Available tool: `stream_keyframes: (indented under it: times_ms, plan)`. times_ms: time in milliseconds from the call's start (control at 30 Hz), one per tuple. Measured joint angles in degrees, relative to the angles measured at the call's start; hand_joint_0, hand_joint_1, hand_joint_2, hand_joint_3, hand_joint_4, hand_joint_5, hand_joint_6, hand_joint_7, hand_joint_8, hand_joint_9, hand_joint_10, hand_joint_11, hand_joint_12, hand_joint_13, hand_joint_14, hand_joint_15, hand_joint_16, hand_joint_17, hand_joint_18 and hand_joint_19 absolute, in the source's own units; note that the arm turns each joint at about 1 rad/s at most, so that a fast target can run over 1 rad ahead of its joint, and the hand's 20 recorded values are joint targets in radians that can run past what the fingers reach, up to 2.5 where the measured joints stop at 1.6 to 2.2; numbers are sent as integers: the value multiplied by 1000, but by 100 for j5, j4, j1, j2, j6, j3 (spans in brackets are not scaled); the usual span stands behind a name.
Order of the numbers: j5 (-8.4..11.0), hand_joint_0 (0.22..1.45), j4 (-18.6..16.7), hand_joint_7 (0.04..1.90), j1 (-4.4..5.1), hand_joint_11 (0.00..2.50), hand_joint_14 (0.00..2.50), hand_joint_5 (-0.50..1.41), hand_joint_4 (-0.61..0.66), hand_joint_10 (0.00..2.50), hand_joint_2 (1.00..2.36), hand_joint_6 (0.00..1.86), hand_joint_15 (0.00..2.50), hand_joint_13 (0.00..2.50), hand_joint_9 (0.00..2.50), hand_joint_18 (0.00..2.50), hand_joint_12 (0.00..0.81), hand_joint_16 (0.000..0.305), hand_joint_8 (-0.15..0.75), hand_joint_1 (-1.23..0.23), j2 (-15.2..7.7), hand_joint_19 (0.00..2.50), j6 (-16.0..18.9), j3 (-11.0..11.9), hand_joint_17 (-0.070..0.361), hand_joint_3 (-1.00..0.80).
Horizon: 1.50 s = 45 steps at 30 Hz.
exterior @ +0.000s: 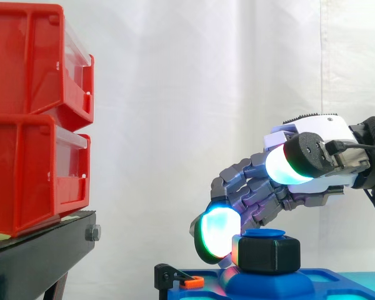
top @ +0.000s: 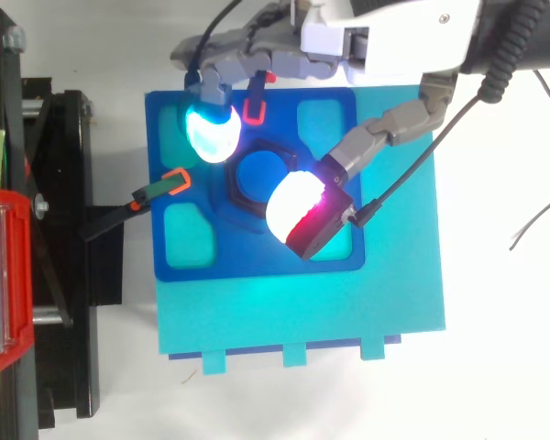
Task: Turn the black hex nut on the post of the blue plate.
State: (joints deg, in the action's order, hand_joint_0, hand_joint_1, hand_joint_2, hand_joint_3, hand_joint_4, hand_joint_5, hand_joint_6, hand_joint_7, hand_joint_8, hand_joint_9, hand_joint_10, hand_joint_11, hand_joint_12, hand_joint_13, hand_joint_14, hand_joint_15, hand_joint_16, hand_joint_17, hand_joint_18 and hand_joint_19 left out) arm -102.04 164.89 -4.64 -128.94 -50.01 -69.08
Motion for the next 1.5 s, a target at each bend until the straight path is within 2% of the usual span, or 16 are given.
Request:
stream_keyframes:
  times_ms: [200,400,700,900,1200,1333,1500]
  plan:
    - [-42,443,5,1027,-31,133,4,-252,470,3,1000,504,519,523,343,499,607,74,487,-405,1,398,11,27,167,-500]
    - [-79,443,60,1026,-43,131,4,-251,464,3,1000,504,521,525,342,498,606,74,488,-405,1,395,17,153,167,-500]
    - [-87,443,160,1025,-22,133,3,-251,460,3,1000,504,515,529,342,501,606,74,486,-405,1,405,17,276,167,-500]
    - [-35,443,109,1025,58,125,3,-251,459,3,1000,504,522,528,343,504,609,74,488,-404,-4,405,-23,276,167,-500]
    - [238,445,-21,1022,252,132,5,-251,460,3,1000,504,516,527,341,500,606,74,486,-403,-8,397,-95,266,167,-500]
    - [361,454,-104,1021,331,123,3,-252,454,4,1000,504,519,524,339,491,601,72,481,-389,-9,408,-101,143,163,-500]
    - [420,462,-265,1026,386,115,5,-252,448,3,1000,504,518,522,337,490,598,72,478,-387,-9,401,-93,-43,162,-500]
